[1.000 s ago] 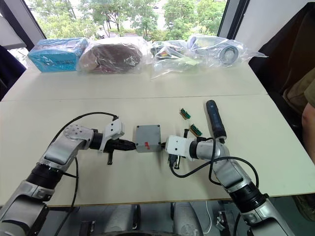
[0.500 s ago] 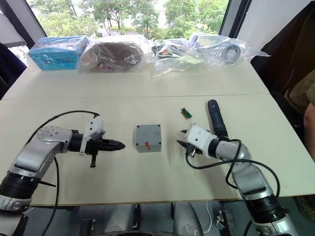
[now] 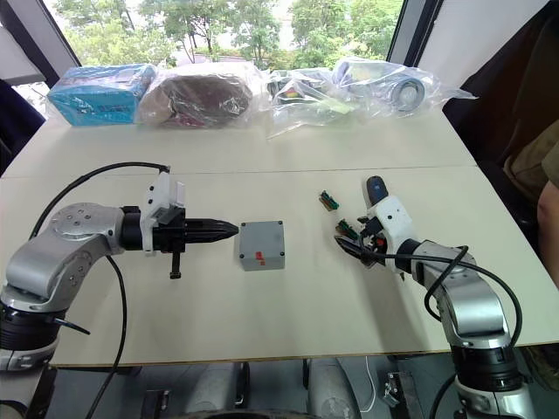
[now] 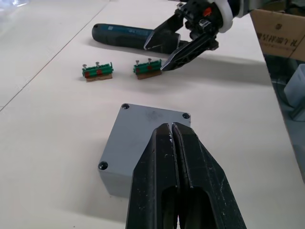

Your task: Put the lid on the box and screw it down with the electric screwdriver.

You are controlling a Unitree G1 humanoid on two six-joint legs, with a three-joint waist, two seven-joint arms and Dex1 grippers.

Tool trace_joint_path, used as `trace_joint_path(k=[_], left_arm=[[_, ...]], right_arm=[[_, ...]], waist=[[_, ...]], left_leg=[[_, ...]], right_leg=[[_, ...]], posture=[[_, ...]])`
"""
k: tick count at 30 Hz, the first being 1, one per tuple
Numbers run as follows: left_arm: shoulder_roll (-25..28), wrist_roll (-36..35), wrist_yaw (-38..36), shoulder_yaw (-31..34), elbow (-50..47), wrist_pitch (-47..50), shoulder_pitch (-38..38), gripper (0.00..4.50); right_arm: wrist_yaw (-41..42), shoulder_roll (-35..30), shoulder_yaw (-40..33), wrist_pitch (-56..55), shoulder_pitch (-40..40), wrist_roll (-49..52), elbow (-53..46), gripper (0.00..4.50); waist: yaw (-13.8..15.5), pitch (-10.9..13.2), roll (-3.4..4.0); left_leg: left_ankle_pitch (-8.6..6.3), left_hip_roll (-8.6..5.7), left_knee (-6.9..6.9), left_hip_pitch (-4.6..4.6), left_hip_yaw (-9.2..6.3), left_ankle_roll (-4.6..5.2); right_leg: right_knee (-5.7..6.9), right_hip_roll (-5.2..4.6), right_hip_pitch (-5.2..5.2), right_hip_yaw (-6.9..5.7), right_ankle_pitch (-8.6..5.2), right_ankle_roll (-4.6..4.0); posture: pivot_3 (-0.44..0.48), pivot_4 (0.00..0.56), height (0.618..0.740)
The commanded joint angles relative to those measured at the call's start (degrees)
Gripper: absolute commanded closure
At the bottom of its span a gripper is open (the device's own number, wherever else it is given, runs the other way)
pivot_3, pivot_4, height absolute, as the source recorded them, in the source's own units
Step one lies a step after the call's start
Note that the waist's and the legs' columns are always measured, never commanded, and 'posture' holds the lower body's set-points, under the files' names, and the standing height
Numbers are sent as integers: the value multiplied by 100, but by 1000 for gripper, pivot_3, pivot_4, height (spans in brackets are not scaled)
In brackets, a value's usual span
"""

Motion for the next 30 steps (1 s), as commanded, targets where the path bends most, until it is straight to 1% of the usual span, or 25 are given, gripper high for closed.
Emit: trace_joint_path(k=[1,9,12,13,15,16,17,18,20,30], left_arm=[[71,-57,35,24,-91,-52,-107,4500],[96,-76,130,-4,-118,-87,-78,4500],[85,-98,165,-4,-146,-75,-78,4500],[85,-102,171,-6,-153,-76,-76,4500],[90,-109,181,-10,-166,-78,-72,4500],[92,-115,184,-11,-171,-78,-71,4500],[94,-119,186,-12,-174,-78,-71,4500],[94,-122,190,-13,-176,-78,-70,4500],[94,-122,191,-20,-172,-81,-74,4500],[62,-96,182,-94,-87,-103,-154,4500]], right_arm=[[-129,49,-41,151,-174,191,43,921],[-271,-40,85,125,-362,191,324,921],[-276,-68,100,100,-369,214,378,1460],[-275,-77,102,90,-365,218,390,1878],[-281,-86,93,81,-359,229,400,2381],[-289,-86,80,88,-360,240,401,3029],[-294,-87,72,92,-360,248,403,3236],[-296,-86,56,94,-360,262,403,3719],[-299,-93,27,99,-362,285,391,4459],[-477,-57,-169,356,-394,543,290,4459]], waist=[[2,0,0],[2,0,0],[1,0,0],[1,0,0],[1,0,1],[1,0,1],[0,0,1],[0,0,1],[-1,0,1],[1,0,1]], left_leg=[[0,0,0,-1,1,0],[0,0,0,-2,1,0],[0,0,0,-3,1,0],[0,0,0,-3,1,0],[0,0,0,-3,1,0],[0,-1,0,-3,1,0],[0,0,0,-3,1,0],[0,-1,0,-3,1,0],[0,0,0,-3,1,0],[0,0,0,-4,1,0]], right_leg=[[0,0,0,0,0,0],[-1,0,-2,0,0,1],[-1,0,-3,1,0,1],[-1,0,-3,1,0,1],[-1,0,-3,1,0,1],[0,0,-3,1,0,1],[-1,0,-3,1,0,1],[-1,0,-3,1,0,1],[0,0,-3,1,0,2],[0,0,-3,1,0,2]], posture=[[0,150,740],[0,150,740],[0,150,740],[0,150,740],[0,150,740],[0,150,740],[0,150,740],[0,150,740],[0,150,740],[0,150,740]])
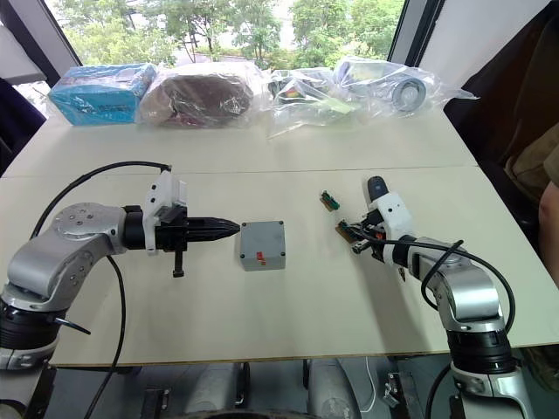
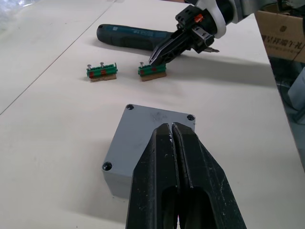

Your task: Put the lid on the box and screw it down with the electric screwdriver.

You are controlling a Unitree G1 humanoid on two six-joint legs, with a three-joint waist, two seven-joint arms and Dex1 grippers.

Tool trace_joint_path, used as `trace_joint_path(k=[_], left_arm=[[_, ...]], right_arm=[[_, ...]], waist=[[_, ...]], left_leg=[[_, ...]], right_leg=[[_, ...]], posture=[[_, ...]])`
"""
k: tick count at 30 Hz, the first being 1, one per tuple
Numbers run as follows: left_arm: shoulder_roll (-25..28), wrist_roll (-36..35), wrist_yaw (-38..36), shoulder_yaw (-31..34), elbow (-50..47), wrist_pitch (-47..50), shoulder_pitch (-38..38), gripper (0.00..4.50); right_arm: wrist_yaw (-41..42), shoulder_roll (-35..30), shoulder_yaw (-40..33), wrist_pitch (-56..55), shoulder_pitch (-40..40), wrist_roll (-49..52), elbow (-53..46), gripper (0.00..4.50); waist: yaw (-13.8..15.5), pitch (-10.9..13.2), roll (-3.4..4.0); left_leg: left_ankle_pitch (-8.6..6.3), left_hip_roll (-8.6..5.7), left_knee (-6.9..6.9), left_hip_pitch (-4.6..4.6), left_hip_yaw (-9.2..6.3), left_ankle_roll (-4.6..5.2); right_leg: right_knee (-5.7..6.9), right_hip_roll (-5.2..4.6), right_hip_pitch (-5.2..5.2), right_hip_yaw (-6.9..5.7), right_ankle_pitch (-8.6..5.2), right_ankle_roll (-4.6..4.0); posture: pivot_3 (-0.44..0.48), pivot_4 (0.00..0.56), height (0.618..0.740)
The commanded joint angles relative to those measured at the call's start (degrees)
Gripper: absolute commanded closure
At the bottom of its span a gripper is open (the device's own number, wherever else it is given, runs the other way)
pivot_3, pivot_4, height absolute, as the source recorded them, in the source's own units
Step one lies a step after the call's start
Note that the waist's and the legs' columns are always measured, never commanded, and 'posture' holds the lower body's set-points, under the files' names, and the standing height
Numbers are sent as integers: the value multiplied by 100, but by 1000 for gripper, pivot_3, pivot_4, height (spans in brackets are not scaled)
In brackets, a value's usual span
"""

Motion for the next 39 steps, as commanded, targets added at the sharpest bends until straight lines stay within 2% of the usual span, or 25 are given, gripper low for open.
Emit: trace_joint_path(k=[1,7,10,14,20,39], left_arm=[[18,-58,-3,2,-97,-78,-147,4500],[124,25,2,69,-51,-120,-42,4500],[243,94,5,176,100,-186,8,4500],[344,107,21,252,308,-245,2,4500],[446,144,32,307,424,-325,125,4500],[501,49,136,385,89,-241,482,4500]], right_arm=[[-94,-37,-183,32,-135,150,-212,4459],[-51,-186,-341,270,-507,521,-717,4459],[182,-304,-102,721,-862,927,-1113,4459],[192,-148,464,1125,-1266,1204,-1401,4459],[47,185,1201,1107,-1617,1116,-1248,4459],[92,356,1674,566,-1921,793,-524,4459]], waist=[[-2,0,0],[-12,1,2],[-16,7,12],[-8,7,12],[-6,8,12],[-9,9,12]], left_leg=[[0,0,0,0,0,0],[0,0,0,0,0,0],[0,0,0,0,0,0],[0,9,-1,-1,-5,0],[0,9,-1,-7,1,0],[0,11,-1,-10,3,0]], right_leg=[[0,0,0,0,0,0],[0,0,-1,0,1,1],[2,1,-4,1,2,2],[6,12,-7,-1,1,1],[6,8,-13,1,1,0],[17,10,-28,2,2,0]], posture=[[0,150,740],[0,150,740],[0,150,740],[0,150,740],[0,150,740],[0,150,740]])
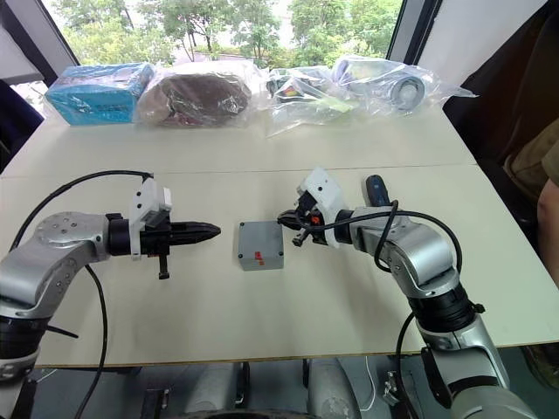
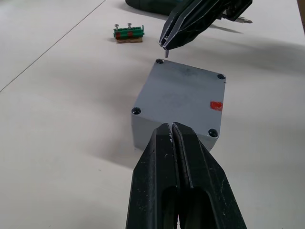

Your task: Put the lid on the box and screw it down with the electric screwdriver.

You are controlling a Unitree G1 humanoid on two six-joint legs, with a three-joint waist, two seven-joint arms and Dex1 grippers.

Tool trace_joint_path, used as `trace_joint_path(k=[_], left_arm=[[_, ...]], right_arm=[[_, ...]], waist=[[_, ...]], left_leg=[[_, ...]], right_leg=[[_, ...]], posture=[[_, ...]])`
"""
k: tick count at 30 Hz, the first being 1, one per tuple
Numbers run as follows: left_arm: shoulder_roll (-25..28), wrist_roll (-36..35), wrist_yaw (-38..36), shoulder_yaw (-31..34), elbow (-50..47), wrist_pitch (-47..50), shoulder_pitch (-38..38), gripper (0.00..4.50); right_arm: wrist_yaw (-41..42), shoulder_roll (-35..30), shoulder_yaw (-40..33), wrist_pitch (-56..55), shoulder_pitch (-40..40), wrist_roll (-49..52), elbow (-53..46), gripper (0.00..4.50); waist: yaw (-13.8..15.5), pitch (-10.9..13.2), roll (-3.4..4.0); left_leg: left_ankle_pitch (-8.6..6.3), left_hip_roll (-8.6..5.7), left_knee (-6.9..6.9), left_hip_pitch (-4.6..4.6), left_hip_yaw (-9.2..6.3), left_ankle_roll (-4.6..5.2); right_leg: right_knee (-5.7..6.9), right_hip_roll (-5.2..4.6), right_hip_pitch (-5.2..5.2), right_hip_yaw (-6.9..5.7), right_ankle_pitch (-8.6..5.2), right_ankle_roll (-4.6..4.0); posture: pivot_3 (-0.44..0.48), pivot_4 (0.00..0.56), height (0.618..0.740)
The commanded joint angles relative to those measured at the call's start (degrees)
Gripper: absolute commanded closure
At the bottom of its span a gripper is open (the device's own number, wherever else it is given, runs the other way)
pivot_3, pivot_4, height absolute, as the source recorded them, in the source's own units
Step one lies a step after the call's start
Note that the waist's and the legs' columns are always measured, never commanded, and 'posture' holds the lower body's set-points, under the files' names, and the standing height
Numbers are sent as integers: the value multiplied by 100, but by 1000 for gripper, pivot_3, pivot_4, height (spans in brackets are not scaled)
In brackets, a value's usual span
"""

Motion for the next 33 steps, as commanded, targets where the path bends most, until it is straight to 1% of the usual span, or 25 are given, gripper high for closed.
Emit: trace_joint_path(k=[1,19,33], left_arm=[[86,-97,-2,153,-206,-5,-6,4500],[76,-96,37,155,-225,11,-2,4500],[68,-97,70,155,-210,-4,5,4500]], right_arm=[[22,49,-27,-150,-151,-45,-18,4459],[168,119,127,-375,-194,-267,255,4459],[220,202,112,-329,-299,-247,142,4459]], waist=[[0,0,0],[-2,0,0],[-6,0,0]], left_leg=[[0,0,0,0,0,0],[0,0,1,1,-1,0],[0,0,1,3,-2,0]], right_leg=[[0,0,0,0,0,0],[30,1,-14,0,0,2],[36,3,-16,0,-1,1]], posture=[[0,150,740],[0,150,740],[0,150,740]])
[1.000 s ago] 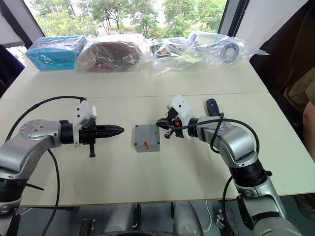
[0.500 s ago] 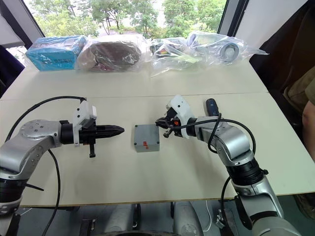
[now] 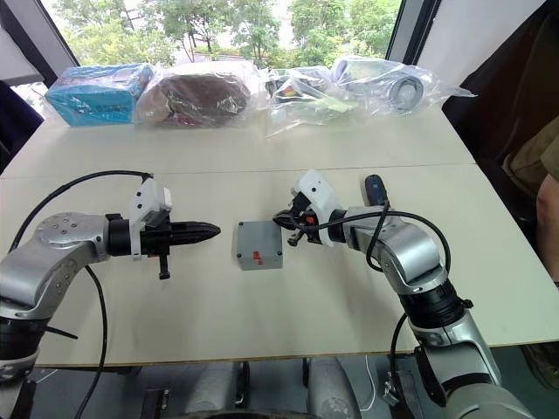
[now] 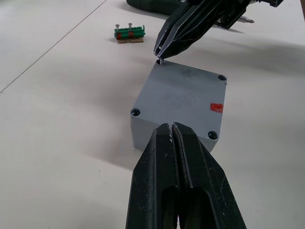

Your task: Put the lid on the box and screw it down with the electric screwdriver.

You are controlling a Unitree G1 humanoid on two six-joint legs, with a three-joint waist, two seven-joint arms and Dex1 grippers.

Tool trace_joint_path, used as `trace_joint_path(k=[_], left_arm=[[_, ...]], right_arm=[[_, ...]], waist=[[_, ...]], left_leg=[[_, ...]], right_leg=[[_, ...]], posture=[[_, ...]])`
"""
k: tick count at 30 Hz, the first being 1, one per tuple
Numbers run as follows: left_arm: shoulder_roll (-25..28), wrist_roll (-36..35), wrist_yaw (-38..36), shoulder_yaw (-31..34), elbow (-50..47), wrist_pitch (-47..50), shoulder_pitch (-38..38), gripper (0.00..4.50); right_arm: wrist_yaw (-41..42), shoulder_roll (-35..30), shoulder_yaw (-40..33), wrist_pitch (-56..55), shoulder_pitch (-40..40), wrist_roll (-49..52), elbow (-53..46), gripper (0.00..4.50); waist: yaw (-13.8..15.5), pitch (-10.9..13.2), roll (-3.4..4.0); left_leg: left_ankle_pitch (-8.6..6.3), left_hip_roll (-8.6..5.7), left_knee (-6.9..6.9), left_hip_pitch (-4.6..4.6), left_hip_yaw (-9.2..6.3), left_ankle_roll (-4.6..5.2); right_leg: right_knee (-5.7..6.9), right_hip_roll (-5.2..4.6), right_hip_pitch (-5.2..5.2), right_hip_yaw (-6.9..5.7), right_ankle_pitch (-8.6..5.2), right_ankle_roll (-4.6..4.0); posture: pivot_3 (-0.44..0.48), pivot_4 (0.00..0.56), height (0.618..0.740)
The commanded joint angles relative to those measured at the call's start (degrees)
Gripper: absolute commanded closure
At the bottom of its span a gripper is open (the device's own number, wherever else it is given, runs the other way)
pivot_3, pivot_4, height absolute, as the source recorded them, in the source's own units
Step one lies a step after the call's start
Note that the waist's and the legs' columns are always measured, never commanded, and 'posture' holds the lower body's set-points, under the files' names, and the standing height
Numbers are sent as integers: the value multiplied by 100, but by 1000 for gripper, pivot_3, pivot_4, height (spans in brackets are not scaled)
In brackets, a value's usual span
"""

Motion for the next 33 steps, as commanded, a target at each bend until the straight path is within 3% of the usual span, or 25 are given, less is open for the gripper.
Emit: trace_joint_path(k=[1,31,33], left_arm=[[67,-83,-4,147,-158,-24,-20,4500],[60,-62,-33,105,-135,-38,-85,4500],[63,-63,-33,110,-139,-37,-77,4500]], right_arm=[[23,50,-59,-61,-163,30,-153,4459],[185,-68,116,-457,296,-355,149,4459],[249,-68,82,-476,330,-315,98,3930]], waist=[[3,0,0],[4,0,0],[4,0,0]], left_leg=[[0,0,0,0,0,0],[0,0,0,0,0,0],[0,0,0,0,0,0]], right_leg=[[0,0,0,0,0,0],[1,0,-1,0,0,0],[1,0,-1,0,0,0]], posture=[[0,150,740],[0,150,740],[0,150,740]])
